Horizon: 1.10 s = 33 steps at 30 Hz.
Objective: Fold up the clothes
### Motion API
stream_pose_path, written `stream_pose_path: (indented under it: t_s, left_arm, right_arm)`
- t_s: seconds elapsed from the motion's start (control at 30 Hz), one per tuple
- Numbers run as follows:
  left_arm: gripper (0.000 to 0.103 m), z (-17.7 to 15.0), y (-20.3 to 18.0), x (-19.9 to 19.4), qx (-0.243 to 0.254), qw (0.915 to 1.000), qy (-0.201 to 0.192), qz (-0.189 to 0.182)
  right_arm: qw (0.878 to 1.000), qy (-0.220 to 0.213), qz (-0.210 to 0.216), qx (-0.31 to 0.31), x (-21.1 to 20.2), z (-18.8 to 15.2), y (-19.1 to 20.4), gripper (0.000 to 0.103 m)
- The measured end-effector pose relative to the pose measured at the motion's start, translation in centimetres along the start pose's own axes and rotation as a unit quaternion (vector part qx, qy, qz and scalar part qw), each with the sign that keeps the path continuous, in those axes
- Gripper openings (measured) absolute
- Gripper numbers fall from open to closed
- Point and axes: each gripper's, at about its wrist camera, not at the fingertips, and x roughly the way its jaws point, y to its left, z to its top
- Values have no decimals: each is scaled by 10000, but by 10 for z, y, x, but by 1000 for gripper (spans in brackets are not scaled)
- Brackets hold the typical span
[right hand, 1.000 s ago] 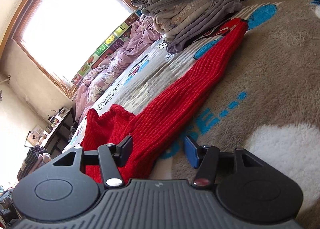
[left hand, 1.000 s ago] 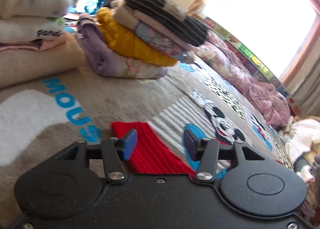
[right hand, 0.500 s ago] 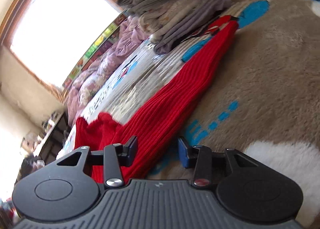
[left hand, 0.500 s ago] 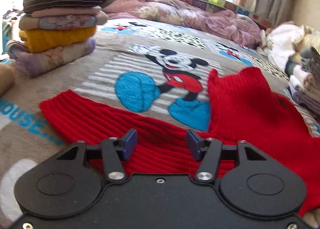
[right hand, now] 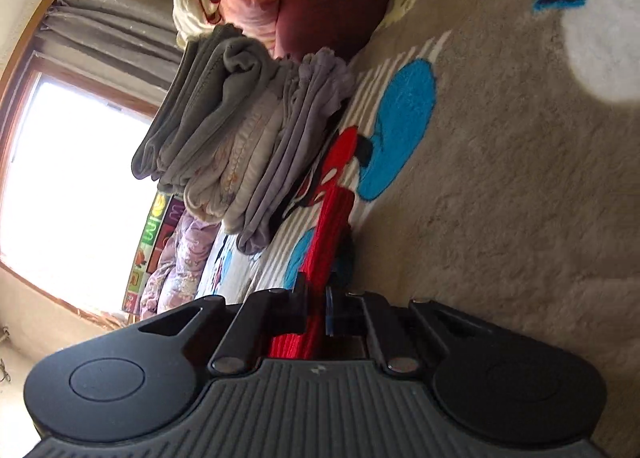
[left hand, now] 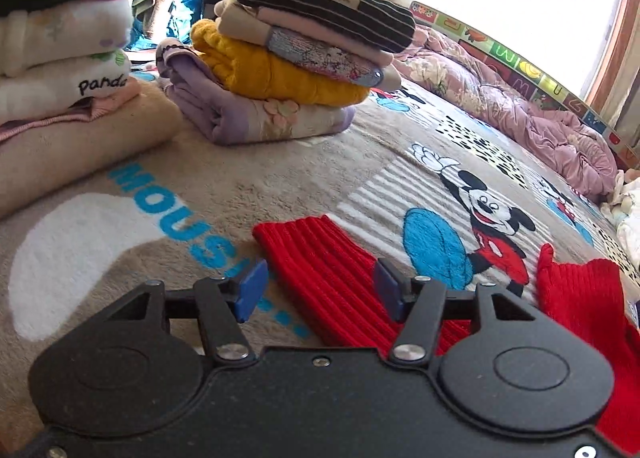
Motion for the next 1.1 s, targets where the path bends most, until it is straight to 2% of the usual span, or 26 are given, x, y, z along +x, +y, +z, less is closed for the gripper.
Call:
stream_pose_path:
  t_s: [0.03,0.1,0.17,0.23,0.27,0.37,0.43,0.53,0.63,0.8,0.87,0.9,0.97,1.03,1.1]
  left_arm:
    - [58,-1,-4,1,32,10000,31,-43]
    - [59,-4,-13,4,95,9998,92,-129]
    - [64,-5,-24,2,178,9990,140,-389]
    - [69,-7,-38,1,295,9975,211,-607]
    - [72,-8,-46,0,372,9963,262,-734]
    - [75,-12,-72,3,464,9914,434,-1147]
    - [75,-14,-90,6,489,9869,559,-1433]
    - [75,-10,-117,16,537,9807,687,-1752]
    - [75,-4,-141,25,575,9752,818,-1972]
    - [78,11,-166,63,563,9705,1166,-2035]
    - [93,18,-177,81,559,9685,1312,-2042]
    - [96,21,-182,89,557,9674,1384,-2046]
    - [97,28,-192,107,553,9651,1529,-2053]
    - [96,24,-202,122,795,9638,1515,-2045]
    - [93,21,-204,135,837,9639,1555,-1993]
  right_arm:
    - [9999,-4,-139,12,0,2,-3,4]
    - [9997,15,-220,-75,-1,4,-1,7]
    - [9972,-411,-452,-438,-13,2,12,20]
    - [9924,-839,-507,-747,-25,0,24,48]
    - [9914,-897,-341,-888,-28,-2,30,48]
    - [9862,-514,126,-1569,-17,-15,62,48]
    - [9794,-37,487,-1959,-1,-29,85,48]
    - [9595,781,758,-2600,30,-55,124,48]
    - [9435,1239,924,-2929,58,-76,151,52]
    - [9093,1980,1186,-3463,104,-110,196,52]
    - [8947,2117,1217,-3740,116,-121,208,52]
    - [8862,2170,1225,-3905,121,-127,213,53]
    - [8783,2245,1208,-4044,131,-133,216,53]
    - [8718,2338,1190,-4138,143,-137,219,53]
    - [8654,2437,1172,-4219,152,-141,217,53]
